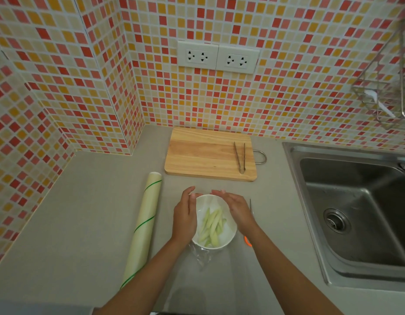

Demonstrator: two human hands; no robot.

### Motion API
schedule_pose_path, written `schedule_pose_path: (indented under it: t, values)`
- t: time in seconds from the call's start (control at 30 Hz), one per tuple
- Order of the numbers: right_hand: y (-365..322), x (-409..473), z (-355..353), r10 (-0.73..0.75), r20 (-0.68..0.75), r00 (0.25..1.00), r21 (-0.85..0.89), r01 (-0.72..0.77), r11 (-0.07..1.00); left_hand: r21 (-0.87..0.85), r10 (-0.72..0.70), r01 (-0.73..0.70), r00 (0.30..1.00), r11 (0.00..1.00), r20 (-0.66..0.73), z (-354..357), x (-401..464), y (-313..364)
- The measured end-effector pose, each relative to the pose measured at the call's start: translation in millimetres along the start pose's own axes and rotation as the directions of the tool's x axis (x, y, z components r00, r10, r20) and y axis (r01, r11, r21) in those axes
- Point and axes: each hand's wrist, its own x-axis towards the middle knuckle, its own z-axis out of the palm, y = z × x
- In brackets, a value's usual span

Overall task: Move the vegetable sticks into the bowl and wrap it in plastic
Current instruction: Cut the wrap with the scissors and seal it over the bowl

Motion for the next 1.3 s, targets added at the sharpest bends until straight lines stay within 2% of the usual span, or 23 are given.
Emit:
schedule_pose_path:
  t: [0.17,0.33,0.47,0.6,0.67,0.77,0.87,1.07,1.13,1.3]
  values:
    - [0,-5,-2,0.091,0.075,0.993,0.061,-0.096,0.993,-0.054,-0.01,0.009,1.0,0.999,-0.02,2,1,-2]
    - [5,-8,-1,0.026,0.058,0.998,-0.016,-0.026,1.0,-0.083,-0.04,0.044,0.998,0.996,0.058,-1,9,-3]
    - [13,-7,3,-0.009,-0.15,0.989,0.043,0.016,0.999,0.006,-0.001,0.0,0.992,1.0,0.124,-2,27,3]
    - [18,-7,3,-0.02,-0.349,0.937,0.076,0.049,0.996,0.066,0.013,-0.004,0.992,0.998,-0.125,-7,36,7]
    - [16,-4,1,-0.021,-0.398,0.917,0.089,0.061,0.994,0.127,-0.035,0.057,0.986,0.99,-0.164,-12,36,5]
    - [15,-1,4,-0.023,-0.343,0.939,0.046,0.041,0.998,0.282,-0.218,0.213,0.976,0.935,-0.012,-11,33,2]
    - [19,-1,8,-0.069,-0.295,0.953,-0.029,0.063,0.998,0.359,-0.262,0.229,0.964,0.905,0.045,-7,32,2]
    - [22,-5,5,-0.097,-0.267,0.959,-0.017,0.096,0.995,0.223,-0.36,0.332,0.927,0.917,0.1,-4,38,2]
    - [24,-5,4,-0.093,-0.269,0.958,-0.009,0.094,0.995,0.163,-0.355,0.335,0.928,0.928,0.112,-5,40,2]
    - [24,-3,2,-0.079,-0.275,0.958,-0.015,0.078,0.997,0.104,-0.293,0.288,0.955,0.952,0.04,-10,40,-2]
